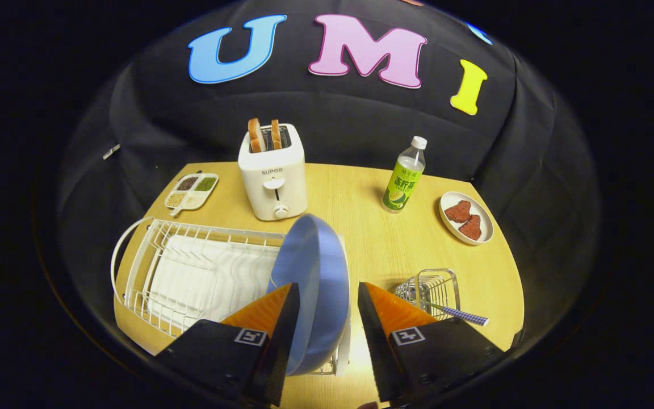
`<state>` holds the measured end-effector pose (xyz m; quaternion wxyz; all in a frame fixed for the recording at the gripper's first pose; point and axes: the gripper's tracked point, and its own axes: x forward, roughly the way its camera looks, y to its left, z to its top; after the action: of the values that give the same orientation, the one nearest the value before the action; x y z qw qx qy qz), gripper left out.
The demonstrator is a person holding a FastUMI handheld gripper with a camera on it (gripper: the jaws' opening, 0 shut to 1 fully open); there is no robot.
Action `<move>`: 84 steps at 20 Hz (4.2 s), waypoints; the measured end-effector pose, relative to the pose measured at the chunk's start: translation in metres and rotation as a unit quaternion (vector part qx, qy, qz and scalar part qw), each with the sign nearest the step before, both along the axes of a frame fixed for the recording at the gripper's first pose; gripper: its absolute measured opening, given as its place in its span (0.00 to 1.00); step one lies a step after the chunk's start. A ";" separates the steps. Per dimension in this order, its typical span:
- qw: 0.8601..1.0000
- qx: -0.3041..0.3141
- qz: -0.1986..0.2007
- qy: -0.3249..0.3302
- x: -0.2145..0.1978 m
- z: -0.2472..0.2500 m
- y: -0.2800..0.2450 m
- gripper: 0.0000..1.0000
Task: Take the plate from the dish rack, then take the spoon from the basket and place it into the plate.
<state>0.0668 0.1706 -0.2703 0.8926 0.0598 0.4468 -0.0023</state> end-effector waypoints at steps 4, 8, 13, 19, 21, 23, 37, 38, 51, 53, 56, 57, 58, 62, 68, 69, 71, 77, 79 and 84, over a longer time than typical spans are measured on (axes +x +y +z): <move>0.999 -0.022 -0.002 0.028 -0.002 -0.017 0.005 0.43; 0.999 -0.032 -0.011 0.026 0.003 -0.007 0.011 0.34; 0.997 -0.079 0.006 -0.011 0.019 0.015 0.006 0.31; 0.997 -0.065 -0.012 -0.041 0.019 0.036 -0.005 0.29; 0.998 -0.043 -0.019 -0.053 0.016 0.045 -0.009 0.29; 0.997 -0.003 -0.018 -0.069 0.010 0.059 -0.007 0.29; 0.983 0.173 -0.008 -0.054 -0.116 0.077 -0.080 0.29; 0.980 0.192 -0.011 -0.044 -0.129 0.071 -0.083 0.29; 0.958 0.274 -0.041 0.077 -0.225 -0.059 -0.105 0.29; 0.954 0.285 -0.037 0.086 -0.224 -0.076 -0.101 0.29; 0.951 0.294 -0.023 0.091 -0.221 -0.095 -0.092 0.29; 0.953 0.289 -0.014 0.093 -0.221 -0.099 -0.092 0.29; 0.950 0.297 -0.007 0.093 -0.218 -0.102 -0.088 0.29; 0.948 0.298 -0.015 0.106 -0.210 -0.115 -0.091 0.32; 0.953 0.270 -0.020 0.133 -0.215 -0.136 -0.103 0.48; 0.954 0.266 -0.021 0.135 -0.215 -0.137 -0.106 0.49; 0.958 0.249 -0.028 0.136 -0.215 -0.142 -0.117 0.45; 0.968 0.231 -0.020 0.098 -0.204 -0.119 -0.137 0.46; 0.978 0.202 -0.005 0.055 -0.190 -0.096 -0.149 0.46; 0.994 0.097 0.009 -0.052 -0.135 -0.044 -0.197 0.49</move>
<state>-0.0678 -0.0268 -0.3146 0.9044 0.1427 0.3988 0.0521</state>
